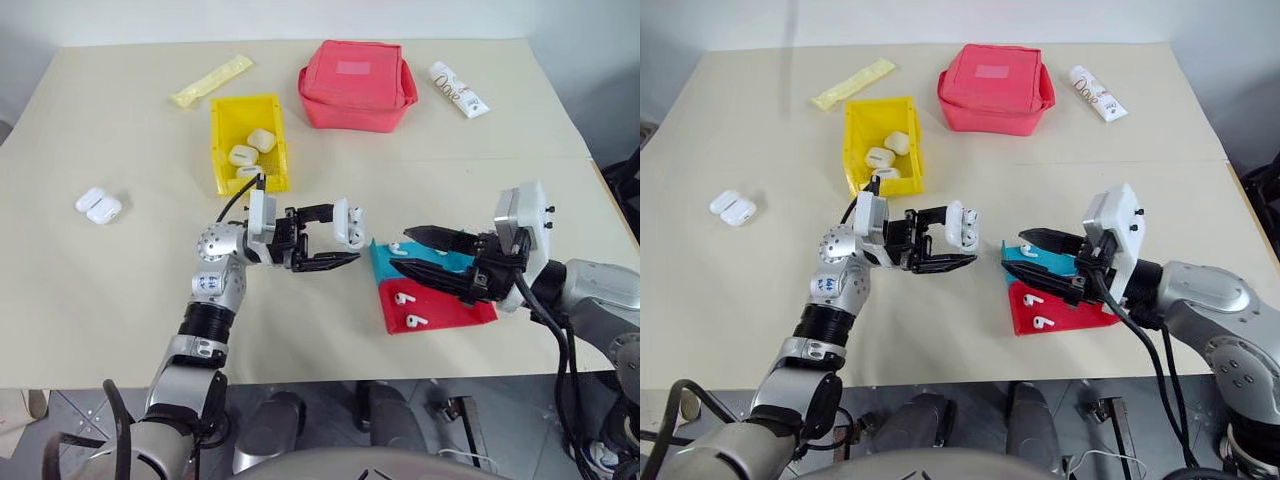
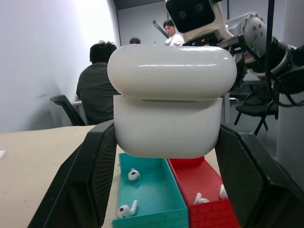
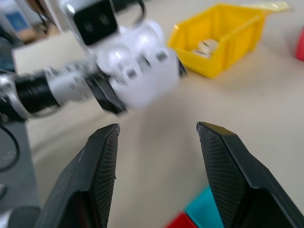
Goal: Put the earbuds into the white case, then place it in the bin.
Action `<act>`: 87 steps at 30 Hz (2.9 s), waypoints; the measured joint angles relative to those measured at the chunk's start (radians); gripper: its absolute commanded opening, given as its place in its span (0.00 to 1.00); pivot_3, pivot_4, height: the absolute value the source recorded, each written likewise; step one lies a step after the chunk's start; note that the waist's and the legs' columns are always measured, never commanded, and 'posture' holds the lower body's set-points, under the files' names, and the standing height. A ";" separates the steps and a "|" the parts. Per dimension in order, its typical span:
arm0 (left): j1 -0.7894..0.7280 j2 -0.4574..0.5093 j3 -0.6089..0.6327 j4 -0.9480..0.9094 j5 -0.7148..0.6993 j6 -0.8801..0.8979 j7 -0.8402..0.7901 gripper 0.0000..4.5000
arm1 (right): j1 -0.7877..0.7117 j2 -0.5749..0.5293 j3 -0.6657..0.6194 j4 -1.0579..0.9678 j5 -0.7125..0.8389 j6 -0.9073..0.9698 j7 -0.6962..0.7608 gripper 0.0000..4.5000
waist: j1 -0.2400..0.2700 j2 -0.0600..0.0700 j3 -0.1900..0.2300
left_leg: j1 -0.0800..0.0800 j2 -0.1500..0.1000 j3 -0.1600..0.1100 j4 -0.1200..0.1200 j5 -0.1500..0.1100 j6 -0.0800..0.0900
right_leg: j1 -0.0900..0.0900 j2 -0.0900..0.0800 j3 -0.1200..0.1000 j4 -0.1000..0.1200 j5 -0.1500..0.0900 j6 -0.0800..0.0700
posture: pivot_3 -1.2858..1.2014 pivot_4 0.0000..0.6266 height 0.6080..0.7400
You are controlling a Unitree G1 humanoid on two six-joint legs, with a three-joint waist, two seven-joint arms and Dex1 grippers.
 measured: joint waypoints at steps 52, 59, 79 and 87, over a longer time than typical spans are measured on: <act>-0.082 0.206 0.019 0.031 0.108 0.091 0.109 0.61 | -0.003 -0.004 -0.146 0.047 -0.162 -0.020 0.289 0.35 | 0.013 -0.002 0.000 | 0.000 -0.001 0.001 0.000 0.001 0.002 | 0.001 0.000 0.001 -0.001 0.002 0.002 | 0.52 0.24 1.00; -0.106 0.245 0.101 0.126 0.104 0.091 0.192 0.61 | 0.118 0.005 -0.213 0.187 -0.132 -0.146 0.456 0.87 | 0.009 -0.002 0.001 | 0.000 0.000 0.001 -0.001 0.002 0.001 | -0.001 0.001 0.001 0.000 0.002 0.001 | 0.52 0.24 1.00; -0.372 0.299 0.135 0.653 0.353 -0.002 0.685 0.99 | 0.140 0.031 -0.127 0.183 -0.215 -0.239 0.364 1.00 | 0.016 -0.003 0.001 | 0.000 -0.001 0.001 0.000 0.002 0.001 | 0.000 0.000 0.000 0.000 0.002 0.002 | 0.52 0.24 1.00; -0.355 0.302 0.162 0.569 0.292 -0.087 0.489 0.99 | 0.071 -0.013 -0.096 0.212 -0.216 -0.238 0.395 1.00 | -0.002 -0.003 0.001 | 0.000 0.000 0.001 -0.001 0.002 0.000 | -0.001 0.000 0.000 0.000 0.002 0.001 | 0.52 0.24 1.00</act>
